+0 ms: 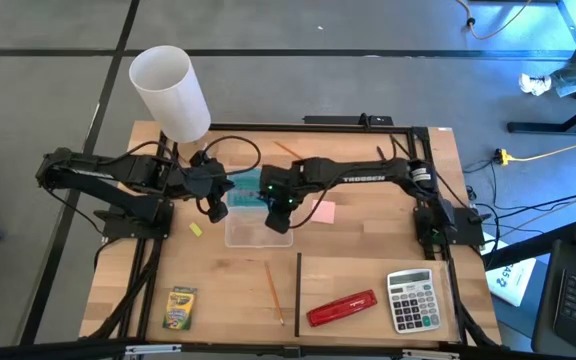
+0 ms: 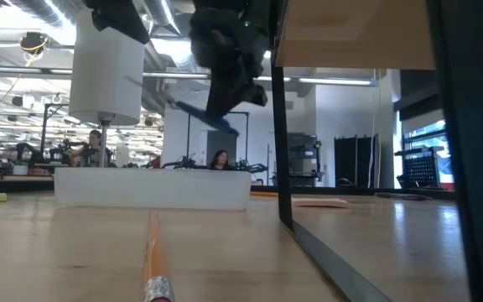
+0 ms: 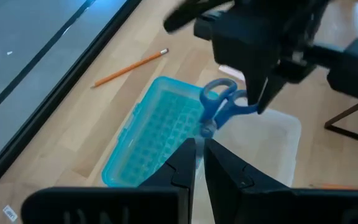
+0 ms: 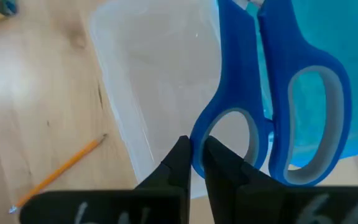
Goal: Pack school essentials
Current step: Put the blue scissors into the blue supply box
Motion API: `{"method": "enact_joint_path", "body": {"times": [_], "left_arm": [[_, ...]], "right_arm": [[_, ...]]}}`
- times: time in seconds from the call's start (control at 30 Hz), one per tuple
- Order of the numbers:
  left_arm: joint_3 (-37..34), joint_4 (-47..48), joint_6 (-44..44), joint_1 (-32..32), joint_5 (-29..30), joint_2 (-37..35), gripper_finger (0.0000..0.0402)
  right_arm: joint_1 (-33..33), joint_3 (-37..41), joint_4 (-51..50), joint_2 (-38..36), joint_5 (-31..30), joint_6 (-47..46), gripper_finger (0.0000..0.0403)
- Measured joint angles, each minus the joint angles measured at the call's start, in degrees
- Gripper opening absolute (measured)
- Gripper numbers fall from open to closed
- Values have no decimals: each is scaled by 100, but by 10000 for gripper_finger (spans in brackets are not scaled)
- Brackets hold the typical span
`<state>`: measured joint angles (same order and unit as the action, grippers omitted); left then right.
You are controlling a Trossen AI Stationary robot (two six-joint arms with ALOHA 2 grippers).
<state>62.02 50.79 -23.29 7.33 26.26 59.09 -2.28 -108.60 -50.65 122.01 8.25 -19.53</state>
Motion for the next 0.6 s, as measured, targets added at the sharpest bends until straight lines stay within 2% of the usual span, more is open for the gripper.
{"method": "enact_joint_path", "body": {"times": [0.6], "left_arm": [[0, 9, 196, 0, -1, 2, 28]], "right_arm": [[224, 30, -14, 493, -13, 9, 36]]}}
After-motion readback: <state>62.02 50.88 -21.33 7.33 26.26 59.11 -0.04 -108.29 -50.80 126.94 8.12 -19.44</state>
